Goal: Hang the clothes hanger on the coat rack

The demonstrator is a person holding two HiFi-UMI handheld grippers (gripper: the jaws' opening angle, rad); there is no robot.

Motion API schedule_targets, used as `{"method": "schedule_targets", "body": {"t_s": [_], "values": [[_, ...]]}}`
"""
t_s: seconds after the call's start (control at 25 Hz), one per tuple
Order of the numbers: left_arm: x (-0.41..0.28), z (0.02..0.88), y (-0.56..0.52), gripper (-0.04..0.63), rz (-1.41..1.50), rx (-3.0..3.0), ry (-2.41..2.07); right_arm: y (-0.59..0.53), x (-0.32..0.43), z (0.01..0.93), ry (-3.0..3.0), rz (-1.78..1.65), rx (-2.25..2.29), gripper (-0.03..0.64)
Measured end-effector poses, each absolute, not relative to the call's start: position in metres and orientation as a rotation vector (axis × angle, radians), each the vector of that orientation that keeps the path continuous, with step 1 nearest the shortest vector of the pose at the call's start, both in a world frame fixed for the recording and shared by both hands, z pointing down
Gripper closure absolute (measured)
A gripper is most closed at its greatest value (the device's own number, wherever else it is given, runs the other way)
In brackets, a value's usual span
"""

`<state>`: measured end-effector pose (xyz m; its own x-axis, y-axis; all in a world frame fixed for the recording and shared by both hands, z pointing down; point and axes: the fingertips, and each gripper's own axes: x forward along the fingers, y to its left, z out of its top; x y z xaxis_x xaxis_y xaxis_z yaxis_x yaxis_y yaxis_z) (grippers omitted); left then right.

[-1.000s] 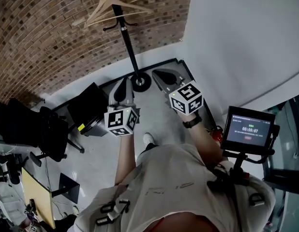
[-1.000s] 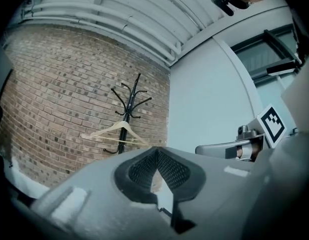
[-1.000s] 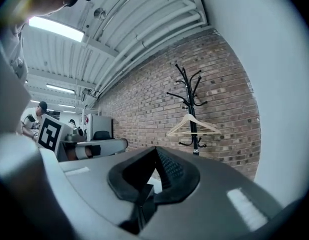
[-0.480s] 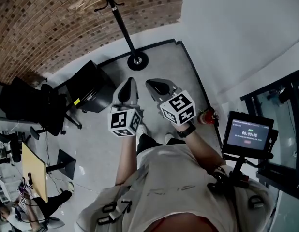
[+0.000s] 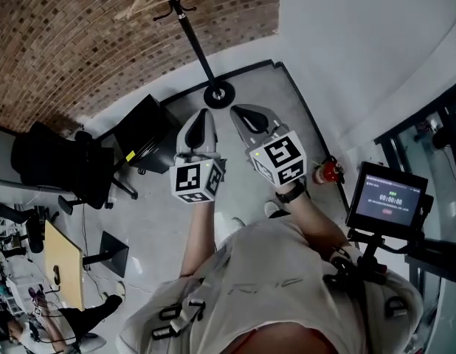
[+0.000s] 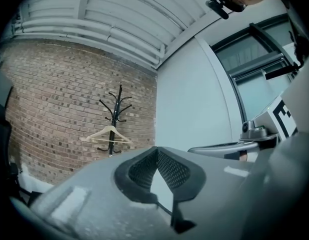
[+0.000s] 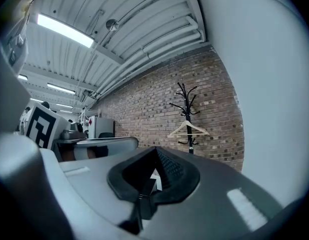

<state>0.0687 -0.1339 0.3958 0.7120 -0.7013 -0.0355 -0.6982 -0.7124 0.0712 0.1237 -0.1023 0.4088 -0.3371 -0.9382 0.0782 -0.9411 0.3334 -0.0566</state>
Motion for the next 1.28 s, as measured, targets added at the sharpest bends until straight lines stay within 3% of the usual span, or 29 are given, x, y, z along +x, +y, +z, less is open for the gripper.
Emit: {"method": "schedule_targets", "body": {"t_s": [0.64,1.28], "values": [[-0.011,0.397,-0.153,0.595,-0.122,2.836,-1.195,-0.128,0.037,0.398,-2.527,0.024,1.752,0.617],[-0.025,0.396,-0.159,0.595,-0.167,2.837,-1.158,-0.127,-0.002,0.392,-2.558,0.000,1.674,0.617]]}}
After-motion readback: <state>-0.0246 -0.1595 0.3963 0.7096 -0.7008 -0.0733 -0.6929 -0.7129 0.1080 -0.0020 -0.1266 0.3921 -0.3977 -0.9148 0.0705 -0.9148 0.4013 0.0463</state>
